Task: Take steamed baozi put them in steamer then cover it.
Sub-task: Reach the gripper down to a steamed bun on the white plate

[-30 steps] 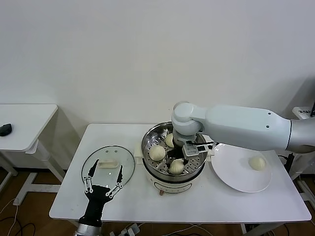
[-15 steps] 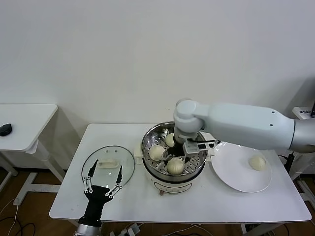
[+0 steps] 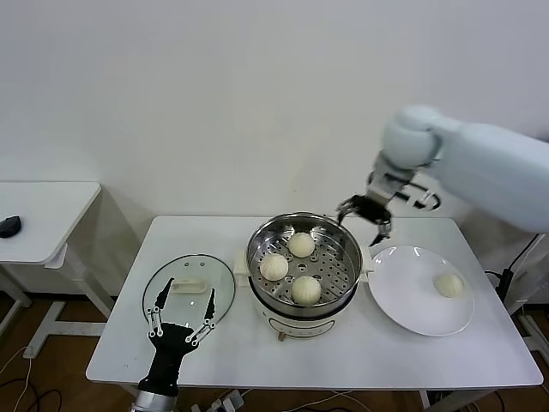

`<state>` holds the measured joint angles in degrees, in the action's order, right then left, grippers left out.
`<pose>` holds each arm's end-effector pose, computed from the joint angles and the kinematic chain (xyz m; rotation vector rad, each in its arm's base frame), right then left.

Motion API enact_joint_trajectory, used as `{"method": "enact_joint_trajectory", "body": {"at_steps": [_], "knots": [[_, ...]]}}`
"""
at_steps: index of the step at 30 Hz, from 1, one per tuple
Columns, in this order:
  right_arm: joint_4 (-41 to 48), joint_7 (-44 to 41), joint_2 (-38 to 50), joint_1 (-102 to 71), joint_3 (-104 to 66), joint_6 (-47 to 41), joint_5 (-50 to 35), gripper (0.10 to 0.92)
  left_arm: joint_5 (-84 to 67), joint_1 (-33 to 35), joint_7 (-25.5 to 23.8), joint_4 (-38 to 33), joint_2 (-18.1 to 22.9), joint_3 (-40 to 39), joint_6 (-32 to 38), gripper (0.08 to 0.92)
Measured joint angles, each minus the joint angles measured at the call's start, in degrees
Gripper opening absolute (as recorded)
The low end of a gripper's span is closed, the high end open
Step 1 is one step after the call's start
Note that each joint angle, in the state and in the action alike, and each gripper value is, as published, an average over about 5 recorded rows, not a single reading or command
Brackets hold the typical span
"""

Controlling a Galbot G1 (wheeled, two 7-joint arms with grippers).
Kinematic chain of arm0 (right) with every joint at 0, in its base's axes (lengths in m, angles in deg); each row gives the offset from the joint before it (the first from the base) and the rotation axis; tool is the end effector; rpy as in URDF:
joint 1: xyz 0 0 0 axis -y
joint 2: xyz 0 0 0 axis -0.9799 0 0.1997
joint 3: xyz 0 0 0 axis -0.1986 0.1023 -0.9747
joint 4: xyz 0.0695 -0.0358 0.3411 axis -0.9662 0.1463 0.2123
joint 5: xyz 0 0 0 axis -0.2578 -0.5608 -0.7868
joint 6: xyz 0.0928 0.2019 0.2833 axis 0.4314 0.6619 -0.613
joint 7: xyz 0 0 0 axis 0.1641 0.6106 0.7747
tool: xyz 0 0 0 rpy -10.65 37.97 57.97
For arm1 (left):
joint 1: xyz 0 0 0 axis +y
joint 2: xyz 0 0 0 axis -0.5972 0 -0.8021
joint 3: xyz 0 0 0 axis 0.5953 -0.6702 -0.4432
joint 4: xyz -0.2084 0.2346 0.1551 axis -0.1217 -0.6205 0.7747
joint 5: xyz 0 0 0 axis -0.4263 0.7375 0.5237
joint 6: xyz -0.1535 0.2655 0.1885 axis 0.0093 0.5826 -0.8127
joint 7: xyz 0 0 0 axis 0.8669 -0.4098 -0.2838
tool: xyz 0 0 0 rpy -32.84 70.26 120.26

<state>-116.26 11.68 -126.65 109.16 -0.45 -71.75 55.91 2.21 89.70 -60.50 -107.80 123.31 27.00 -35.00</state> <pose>0.5526 -0.0895 0.0250 1.6991 -1.0191 1.8106 0.1462 0.0107 -0.3280 0.2133 2.8651 0.3665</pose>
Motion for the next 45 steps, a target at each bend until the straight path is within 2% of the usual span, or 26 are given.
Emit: {"method": "enact_joint_trajectory", "body": {"at_steps": [9,21,31,45], "knots": [[12.7,0.8,5.7,-6.1,-3.1,-5.2,-0.1,0.823,0.4,0.0,0.1,-0.1,0.4,-0.2,-0.3,0.823],[26.4,4.4,6.3,-23.5,-17.0,-5.6,8.2,0.823,1.1,0.4,0.2,-0.3,0.6,0.0,-0.7,0.823],[32.7,7.7,4.5,-33.3,-25.9,-6.2,12.6,0.823,1.3,0.7,0.6,-0.1,0.6,0.4,-0.8,0.823],[38.6,10.9,1.3,-38.0,-31.6,-5.9,15.4,0.823,1.4,0.6,0.8,0.1,0.7,0.2,-0.8,0.823]]}}
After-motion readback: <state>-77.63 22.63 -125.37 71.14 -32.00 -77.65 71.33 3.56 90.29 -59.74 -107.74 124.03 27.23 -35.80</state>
